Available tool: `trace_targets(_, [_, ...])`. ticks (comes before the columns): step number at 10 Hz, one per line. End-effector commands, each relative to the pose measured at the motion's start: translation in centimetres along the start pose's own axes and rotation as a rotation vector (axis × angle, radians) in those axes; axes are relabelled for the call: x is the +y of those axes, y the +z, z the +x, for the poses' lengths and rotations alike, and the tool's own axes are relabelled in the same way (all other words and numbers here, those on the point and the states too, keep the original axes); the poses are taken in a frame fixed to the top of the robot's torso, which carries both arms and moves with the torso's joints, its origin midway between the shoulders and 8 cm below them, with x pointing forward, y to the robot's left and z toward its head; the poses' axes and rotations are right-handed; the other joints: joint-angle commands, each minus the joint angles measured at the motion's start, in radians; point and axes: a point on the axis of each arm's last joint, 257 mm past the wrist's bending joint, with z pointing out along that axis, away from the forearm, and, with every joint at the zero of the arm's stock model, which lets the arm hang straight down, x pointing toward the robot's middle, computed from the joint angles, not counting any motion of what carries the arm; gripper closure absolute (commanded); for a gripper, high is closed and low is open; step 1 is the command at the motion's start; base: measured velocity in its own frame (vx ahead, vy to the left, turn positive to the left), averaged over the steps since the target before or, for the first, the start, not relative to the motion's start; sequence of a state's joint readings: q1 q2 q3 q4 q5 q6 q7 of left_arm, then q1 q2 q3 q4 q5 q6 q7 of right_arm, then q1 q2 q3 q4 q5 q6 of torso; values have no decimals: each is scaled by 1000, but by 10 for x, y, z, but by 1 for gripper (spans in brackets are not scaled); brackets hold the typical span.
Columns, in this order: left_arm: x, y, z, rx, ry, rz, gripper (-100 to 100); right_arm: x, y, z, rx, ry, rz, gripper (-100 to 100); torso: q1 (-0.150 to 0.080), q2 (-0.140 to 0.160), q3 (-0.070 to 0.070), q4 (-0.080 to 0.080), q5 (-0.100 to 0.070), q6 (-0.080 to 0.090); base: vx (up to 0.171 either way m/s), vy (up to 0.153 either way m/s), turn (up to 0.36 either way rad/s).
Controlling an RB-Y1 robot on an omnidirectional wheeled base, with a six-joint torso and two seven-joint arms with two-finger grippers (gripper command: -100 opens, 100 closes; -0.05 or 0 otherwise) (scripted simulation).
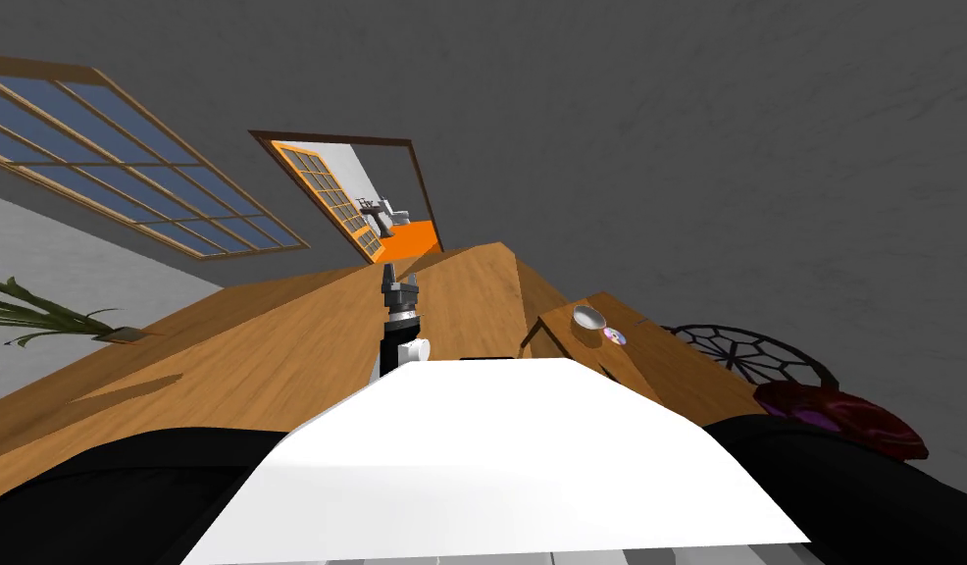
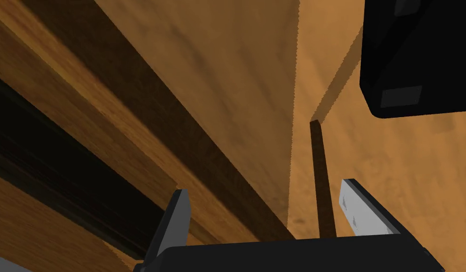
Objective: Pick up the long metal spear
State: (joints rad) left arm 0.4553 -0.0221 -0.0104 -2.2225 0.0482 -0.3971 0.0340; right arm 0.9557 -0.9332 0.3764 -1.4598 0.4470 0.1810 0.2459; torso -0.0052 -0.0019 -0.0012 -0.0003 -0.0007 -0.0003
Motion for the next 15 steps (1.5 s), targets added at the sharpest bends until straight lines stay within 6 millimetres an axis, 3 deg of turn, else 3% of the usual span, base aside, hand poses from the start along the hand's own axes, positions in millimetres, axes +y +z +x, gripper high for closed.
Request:
trace_targets(1, [0,0,0,0,0,0,0,-20,-3,19,47,-97,41,-100,0,0,0,0,0,0,42,-112,211])
trace_targets(6, [0,0,0,0,0,0,0,-69,-15,59,158,-344,123,-100,-2,-1,-1,0,-1,0,40,-128,194])
trace_targets(8, [0,0,0,0,0,0,0,-70,-16,61,160,-351,124,-100,-4,-2,-1,0,-1,1,26,-114,88])
trace_targets(9, [0,0,0,0,0,0,0,-71,-16,61,162,-358,125,0,1,-1,0,0,0,1,3,-14,0])
trace_targets(10, [0,0,0,0,0,0,0,-72,-12,66,170,-332,129,-100,5,0,0,0,1,1,-39,-1,178])
trace_targets(15, [0,0,0,0,0,0,0,-73,-1,78,192,-260,140,-100,8,5,3,1,1,1,-71,15,151])
